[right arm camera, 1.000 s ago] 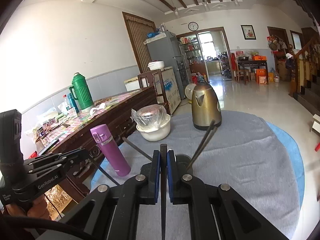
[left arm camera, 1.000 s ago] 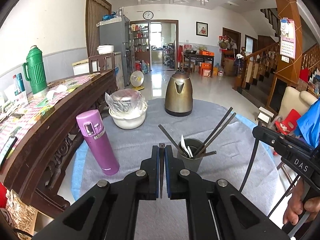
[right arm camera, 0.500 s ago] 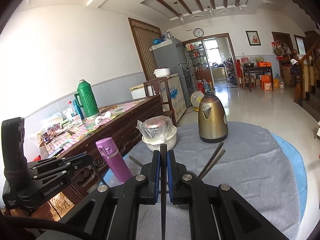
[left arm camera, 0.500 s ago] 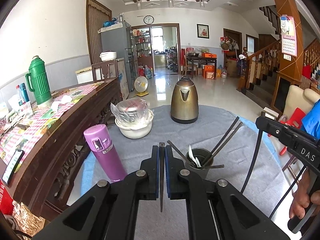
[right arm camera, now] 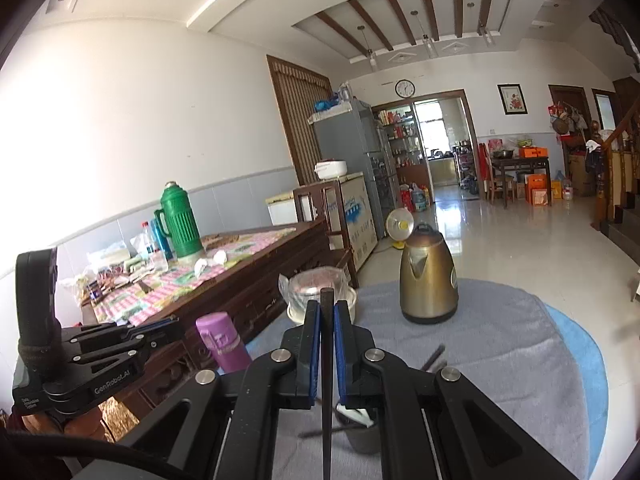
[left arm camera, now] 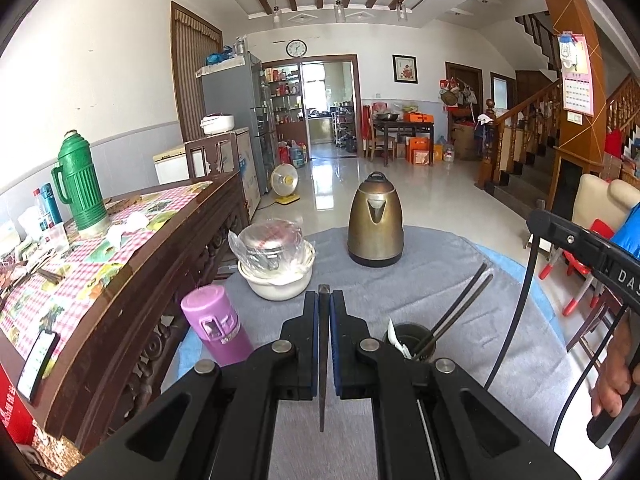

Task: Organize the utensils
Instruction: 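Lift both chopsticks and carry them above the gray cup, then lower the chopsticks into the gray cup and open both grippers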

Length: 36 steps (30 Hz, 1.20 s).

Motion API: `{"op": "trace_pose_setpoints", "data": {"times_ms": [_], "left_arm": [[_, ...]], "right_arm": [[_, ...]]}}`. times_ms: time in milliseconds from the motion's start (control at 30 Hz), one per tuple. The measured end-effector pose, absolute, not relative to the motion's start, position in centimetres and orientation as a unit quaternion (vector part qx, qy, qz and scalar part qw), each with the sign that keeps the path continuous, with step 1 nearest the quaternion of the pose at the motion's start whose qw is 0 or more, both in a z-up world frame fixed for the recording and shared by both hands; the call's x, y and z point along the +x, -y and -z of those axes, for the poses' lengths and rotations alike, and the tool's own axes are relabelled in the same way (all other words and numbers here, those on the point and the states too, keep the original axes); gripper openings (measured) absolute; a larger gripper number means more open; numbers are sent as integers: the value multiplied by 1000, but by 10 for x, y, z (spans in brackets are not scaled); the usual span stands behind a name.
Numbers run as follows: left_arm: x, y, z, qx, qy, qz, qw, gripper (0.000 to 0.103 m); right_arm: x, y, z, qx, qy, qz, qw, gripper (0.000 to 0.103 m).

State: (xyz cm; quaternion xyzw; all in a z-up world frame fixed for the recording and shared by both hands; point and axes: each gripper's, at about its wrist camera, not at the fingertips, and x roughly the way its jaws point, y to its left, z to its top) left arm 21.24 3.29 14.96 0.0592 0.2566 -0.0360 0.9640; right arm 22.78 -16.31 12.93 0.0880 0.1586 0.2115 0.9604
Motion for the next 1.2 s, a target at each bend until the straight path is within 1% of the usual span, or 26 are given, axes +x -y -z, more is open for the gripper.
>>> {"op": "trace_pose_setpoints", "data": {"times_ms": [467, 833, 1000, 1200], "left_arm": [[225, -20, -200, 66, -209, 60, 974, 6], [238, 1, -234, 60, -156, 83, 982, 6], [251, 13, -235, 46, -144, 99, 983, 6], [272, 30, -219, 41, -158, 110, 981, 6]], "right_arm": [[258, 170, -157, 114, -127, -198, 965, 7], [282, 180, -161, 146, -97, -170, 970, 7], [292, 180, -153, 150, -91, -157, 972, 7], [309, 181, -139, 155, -97, -148, 972, 7]]}}
